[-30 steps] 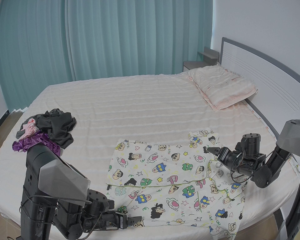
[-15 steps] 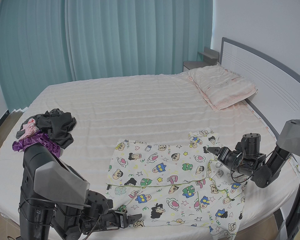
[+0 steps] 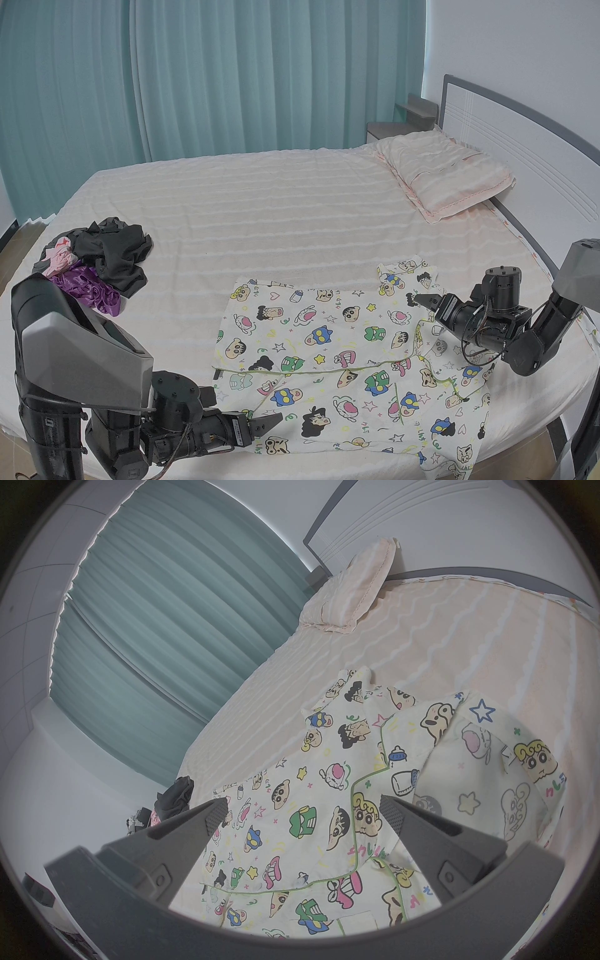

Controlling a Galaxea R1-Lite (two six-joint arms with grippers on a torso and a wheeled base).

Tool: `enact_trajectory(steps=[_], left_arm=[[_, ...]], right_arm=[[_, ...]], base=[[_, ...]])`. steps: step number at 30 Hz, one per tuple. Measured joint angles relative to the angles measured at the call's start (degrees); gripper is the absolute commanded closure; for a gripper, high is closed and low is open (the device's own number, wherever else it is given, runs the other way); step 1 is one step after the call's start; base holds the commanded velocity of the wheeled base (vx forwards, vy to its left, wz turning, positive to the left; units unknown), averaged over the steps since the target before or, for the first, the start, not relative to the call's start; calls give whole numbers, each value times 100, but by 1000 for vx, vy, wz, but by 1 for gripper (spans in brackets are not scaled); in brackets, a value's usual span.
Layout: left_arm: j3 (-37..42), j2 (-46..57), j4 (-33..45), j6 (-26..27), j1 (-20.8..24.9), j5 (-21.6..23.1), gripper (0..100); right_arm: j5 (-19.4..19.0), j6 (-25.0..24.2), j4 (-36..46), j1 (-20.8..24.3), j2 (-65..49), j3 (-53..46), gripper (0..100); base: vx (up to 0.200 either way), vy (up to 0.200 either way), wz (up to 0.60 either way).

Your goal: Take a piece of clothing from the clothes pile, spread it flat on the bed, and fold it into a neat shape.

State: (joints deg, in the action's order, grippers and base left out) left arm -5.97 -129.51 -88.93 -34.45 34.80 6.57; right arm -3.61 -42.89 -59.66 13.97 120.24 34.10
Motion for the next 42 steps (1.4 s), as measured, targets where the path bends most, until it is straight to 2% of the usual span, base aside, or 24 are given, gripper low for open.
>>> enact_trajectory(steps=[5, 10, 14, 22, 28, 40, 41, 42], left_arm=[[41, 261, -5, -655, 0, 5, 0], [236, 440, -5, -795, -50, -52, 0], [374, 479, -5, -1081, -123, -329, 0], [479, 449, -5, -2108, -118, -774, 0], [493, 160, -5, -2177, -93, -1122, 0], [293, -155, -5, -2180, -66, -1193, 0], [256, -177, -7, -2180, -79, -1198, 100], [217, -207, -7, -2180, -90, -1198, 100]], right_arm=[[0, 0, 0, 5, 0, 0, 0], [2, -2, 0, 9, 0, -6, 0], [2, 0, 0, 6, 0, -9, 0], [2, 0, 0, 6, 0, -9, 0], [2, 0, 0, 9, 0, -11, 0], [5, 0, 0, 6, 0, -1, 0], [2, 0, 0, 6, 0, -1, 0], [2, 0, 2, 9, 0, -1, 0]], base=[[0, 0, 0], [0, 0, 0], [0, 0, 0], [0, 0, 0], [0, 0, 0], [0, 0, 0], [0, 0, 0], [0, 0, 0]])
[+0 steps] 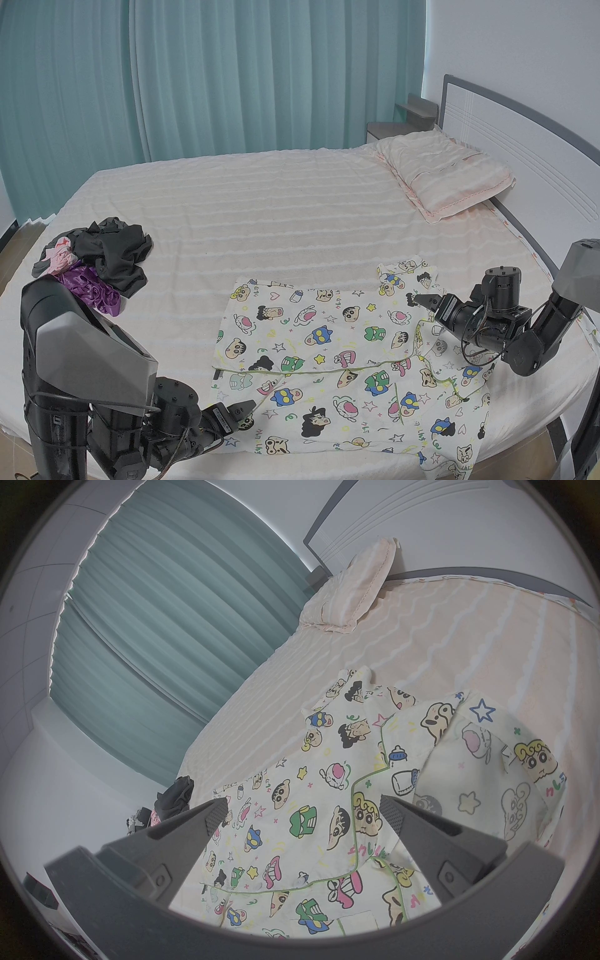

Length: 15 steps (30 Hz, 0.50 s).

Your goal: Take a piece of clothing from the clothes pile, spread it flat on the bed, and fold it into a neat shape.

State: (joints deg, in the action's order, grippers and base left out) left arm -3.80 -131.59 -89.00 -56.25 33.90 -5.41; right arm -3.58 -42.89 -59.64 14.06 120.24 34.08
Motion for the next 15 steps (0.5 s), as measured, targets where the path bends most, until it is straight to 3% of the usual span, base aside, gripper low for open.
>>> enact_trajectory(steps=[15], left_arm=[[-195, -173, 5, 288, -328, -6, 100]], right_arm=[[0, -2, -11, -2, -1, 4, 0]], base=[[0, 0, 0]])
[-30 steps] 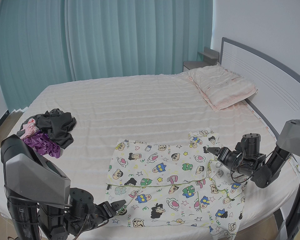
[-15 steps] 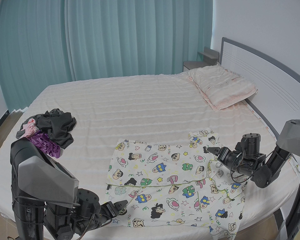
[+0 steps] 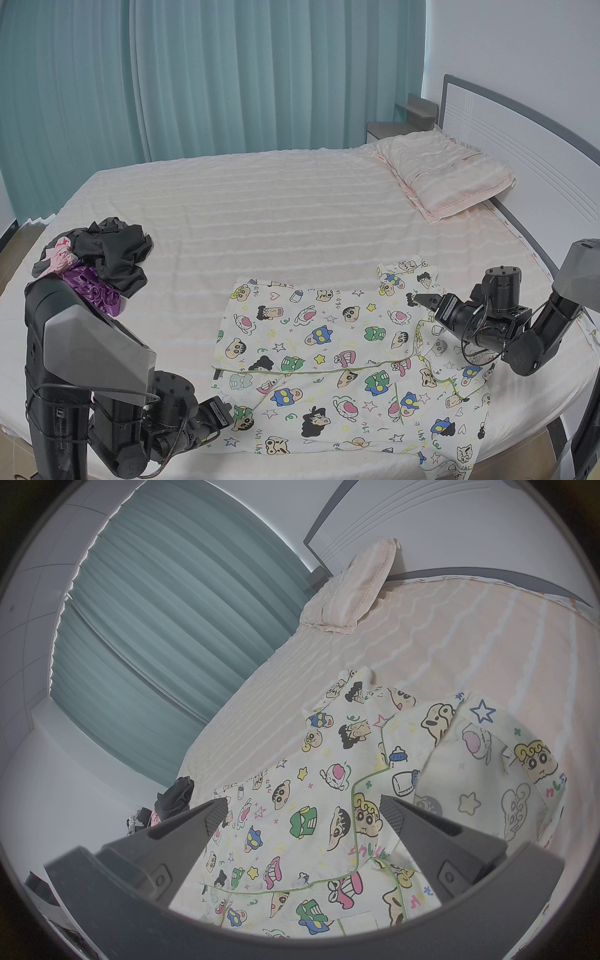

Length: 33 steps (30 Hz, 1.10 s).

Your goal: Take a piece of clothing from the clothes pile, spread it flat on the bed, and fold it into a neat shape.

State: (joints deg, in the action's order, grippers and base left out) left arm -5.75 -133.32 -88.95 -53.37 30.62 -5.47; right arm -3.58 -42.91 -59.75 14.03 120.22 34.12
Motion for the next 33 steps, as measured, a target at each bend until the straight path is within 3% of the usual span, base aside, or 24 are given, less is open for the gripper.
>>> enact_trajectory(steps=[9, 14, 25, 33], left_arm=[[-311, 211, 0, 1112, -450, 94, 100], [-521, 241, 0, 1571, -719, 373, 100], [-662, 167, -2, 1768, -1269, 417, 100], [-885, -102, 0, 1831, -1373, 425, 100]], right_arm=[[2, 2, 2, 2, -2, -9, 0], [0, 0, 5, 2, -7, -11, 0], [0, 9, 9, 10, -13, -35, 0], [2, 11, 2, 29, -13, -39, 0]], base=[[0, 0, 0], [0, 0, 0], [0, 0, 0], [0, 0, 0]])
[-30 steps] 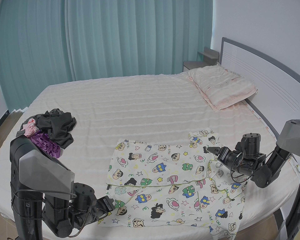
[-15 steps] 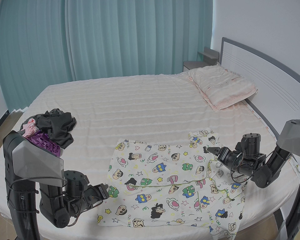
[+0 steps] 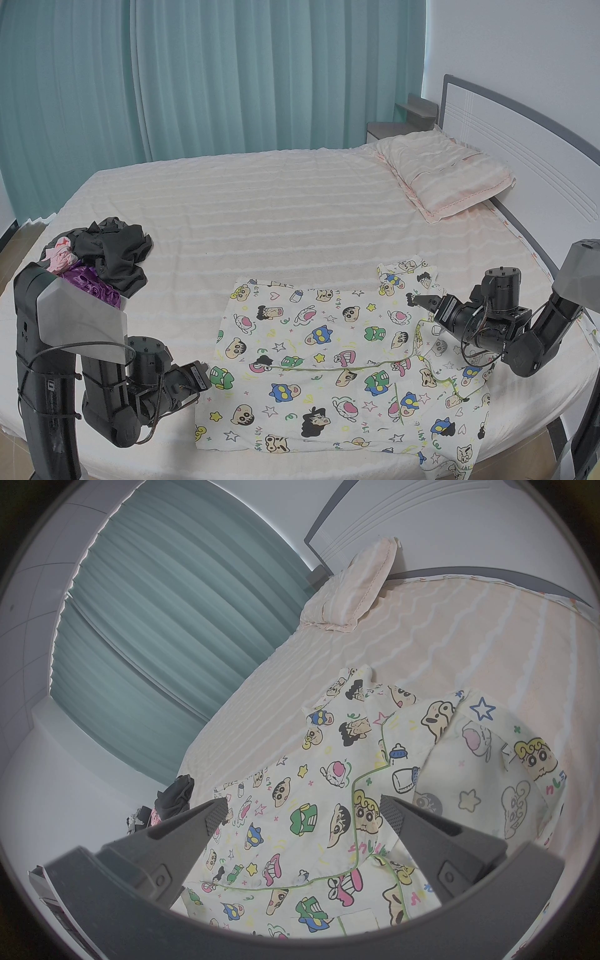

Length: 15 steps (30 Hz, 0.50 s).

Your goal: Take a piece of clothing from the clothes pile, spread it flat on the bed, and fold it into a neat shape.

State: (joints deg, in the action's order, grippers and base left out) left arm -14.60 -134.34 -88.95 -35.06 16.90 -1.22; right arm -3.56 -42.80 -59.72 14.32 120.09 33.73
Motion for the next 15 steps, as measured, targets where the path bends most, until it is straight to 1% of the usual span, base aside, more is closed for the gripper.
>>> enact_trajectory(steps=[8, 14, 15], left_arm=[[-325, -229, -2, -13, -141, -20, 100], [-394, -334, -2, -16, -207, -28, 100], [-397, -343, -2, -24, -212, -28, 0]], right_arm=[[0, 0, 2, 15, 0, -9, 0], [0, 0, 0, 13, 0, -9, 0], [-2, -2, 0, 11, 0, -6, 0]], base=[[0, 0, 0], [0, 0, 0], [0, 0, 0]])
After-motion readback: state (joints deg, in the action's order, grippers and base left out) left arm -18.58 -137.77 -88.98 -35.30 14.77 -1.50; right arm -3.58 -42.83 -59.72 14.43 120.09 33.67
